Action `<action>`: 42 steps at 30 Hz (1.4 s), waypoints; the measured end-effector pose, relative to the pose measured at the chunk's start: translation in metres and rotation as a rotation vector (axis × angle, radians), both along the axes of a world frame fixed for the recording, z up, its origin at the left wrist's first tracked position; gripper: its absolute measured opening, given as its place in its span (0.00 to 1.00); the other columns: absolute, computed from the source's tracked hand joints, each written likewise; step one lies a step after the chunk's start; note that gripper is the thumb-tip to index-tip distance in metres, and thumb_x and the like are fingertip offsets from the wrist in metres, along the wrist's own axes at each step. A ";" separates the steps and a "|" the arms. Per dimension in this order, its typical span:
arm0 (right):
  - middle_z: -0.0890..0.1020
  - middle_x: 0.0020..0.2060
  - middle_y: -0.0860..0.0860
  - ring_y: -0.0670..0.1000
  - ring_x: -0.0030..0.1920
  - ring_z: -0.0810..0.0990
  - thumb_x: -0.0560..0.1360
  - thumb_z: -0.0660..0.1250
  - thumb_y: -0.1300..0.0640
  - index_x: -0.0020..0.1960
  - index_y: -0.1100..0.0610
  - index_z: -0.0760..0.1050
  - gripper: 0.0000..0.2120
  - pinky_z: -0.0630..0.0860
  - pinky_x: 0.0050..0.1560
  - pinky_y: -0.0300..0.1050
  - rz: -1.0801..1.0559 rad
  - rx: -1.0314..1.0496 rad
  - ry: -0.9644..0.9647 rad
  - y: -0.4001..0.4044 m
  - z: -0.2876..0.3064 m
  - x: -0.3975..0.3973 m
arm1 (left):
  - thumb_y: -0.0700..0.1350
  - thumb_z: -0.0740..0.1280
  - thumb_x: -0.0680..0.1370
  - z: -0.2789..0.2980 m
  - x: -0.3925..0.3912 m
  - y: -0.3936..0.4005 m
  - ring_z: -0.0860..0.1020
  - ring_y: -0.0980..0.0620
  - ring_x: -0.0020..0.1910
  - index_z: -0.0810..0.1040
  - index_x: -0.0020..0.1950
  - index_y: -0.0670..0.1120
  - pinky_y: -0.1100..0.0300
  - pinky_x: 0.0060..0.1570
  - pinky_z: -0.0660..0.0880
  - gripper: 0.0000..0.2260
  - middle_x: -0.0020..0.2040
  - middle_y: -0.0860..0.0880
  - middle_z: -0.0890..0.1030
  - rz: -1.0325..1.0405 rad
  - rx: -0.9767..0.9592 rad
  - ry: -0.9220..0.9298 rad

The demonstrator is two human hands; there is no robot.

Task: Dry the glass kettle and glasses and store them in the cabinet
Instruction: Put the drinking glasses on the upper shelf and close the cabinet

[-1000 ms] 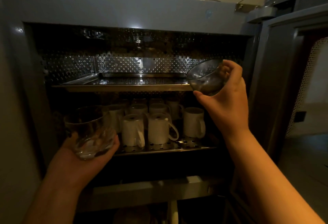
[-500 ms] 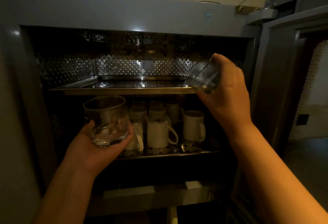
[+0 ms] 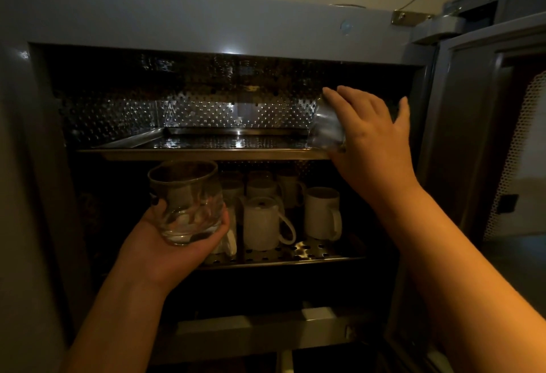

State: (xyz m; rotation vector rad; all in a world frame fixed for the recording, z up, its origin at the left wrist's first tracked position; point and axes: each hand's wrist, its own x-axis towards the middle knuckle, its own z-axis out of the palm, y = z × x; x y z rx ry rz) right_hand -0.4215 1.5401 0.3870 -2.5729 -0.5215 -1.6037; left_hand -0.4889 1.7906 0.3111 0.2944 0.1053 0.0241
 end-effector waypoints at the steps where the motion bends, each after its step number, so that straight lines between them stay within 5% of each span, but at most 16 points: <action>1: 0.65 0.72 0.51 0.54 0.71 0.62 0.71 0.72 0.56 0.75 0.51 0.58 0.38 0.50 0.69 0.67 -0.017 -0.018 0.002 0.001 0.000 0.001 | 0.49 0.60 0.78 -0.001 0.001 -0.001 0.79 0.37 0.54 0.75 0.64 0.41 0.44 0.57 0.73 0.18 0.55 0.34 0.80 -0.003 0.000 0.001; 8: 0.61 0.73 0.54 0.57 0.71 0.60 0.71 0.69 0.52 0.77 0.51 0.51 0.40 0.59 0.65 0.61 -0.105 -0.079 0.053 0.004 0.007 0.004 | 0.43 0.63 0.68 0.000 0.008 -0.011 0.78 0.38 0.56 0.75 0.64 0.41 0.45 0.59 0.72 0.24 0.56 0.36 0.80 -0.033 -0.003 -0.012; 14: 0.56 0.73 0.56 0.60 0.71 0.57 0.69 0.71 0.57 0.77 0.52 0.42 0.47 0.60 0.66 0.62 -0.146 -0.095 0.208 0.008 0.019 0.009 | 0.46 0.60 0.77 -0.003 0.015 -0.017 0.78 0.38 0.56 0.76 0.63 0.42 0.44 0.58 0.72 0.17 0.56 0.36 0.80 -0.055 0.008 -0.002; 21: 0.66 0.68 0.55 0.59 0.65 0.65 0.68 0.71 0.63 0.72 0.55 0.56 0.38 0.64 0.62 0.57 -0.018 -0.027 0.186 0.004 0.025 0.011 | 0.48 0.61 0.78 -0.004 0.018 -0.019 0.78 0.38 0.56 0.76 0.61 0.41 0.45 0.58 0.72 0.16 0.54 0.35 0.80 -0.068 -0.010 -0.002; 26: 0.62 0.69 0.57 0.60 0.66 0.64 0.71 0.70 0.58 0.75 0.53 0.54 0.39 0.69 0.60 0.58 -0.034 -0.056 0.217 -0.001 0.025 0.007 | 0.49 0.60 0.79 -0.005 0.022 -0.019 0.78 0.38 0.55 0.76 0.62 0.41 0.44 0.53 0.73 0.17 0.54 0.35 0.80 -0.084 -0.002 -0.005; 33: 0.56 0.70 0.58 0.61 0.65 0.61 0.66 0.71 0.66 0.76 0.50 0.49 0.47 0.71 0.56 0.54 -0.104 -0.100 0.223 0.007 0.019 0.000 | 0.49 0.60 0.79 -0.007 0.025 -0.020 0.78 0.37 0.54 0.76 0.62 0.40 0.43 0.53 0.73 0.17 0.53 0.34 0.80 -0.090 -0.005 0.004; 39: 0.69 0.59 0.56 0.58 0.54 0.69 0.65 0.70 0.67 0.64 0.58 0.65 0.29 0.69 0.43 0.47 0.024 0.033 0.078 0.007 0.013 0.006 | 0.47 0.61 0.76 -0.006 0.026 -0.022 0.78 0.37 0.54 0.76 0.61 0.39 0.43 0.54 0.73 0.17 0.53 0.33 0.80 -0.102 -0.001 0.017; 42: 0.70 0.59 0.57 0.58 0.55 0.70 0.66 0.71 0.66 0.62 0.58 0.67 0.27 0.71 0.44 0.48 0.074 0.035 0.048 0.005 0.008 0.008 | 0.46 0.62 0.76 -0.004 0.027 -0.023 0.78 0.37 0.54 0.76 0.60 0.40 0.43 0.52 0.74 0.16 0.52 0.34 0.80 -0.106 0.008 0.016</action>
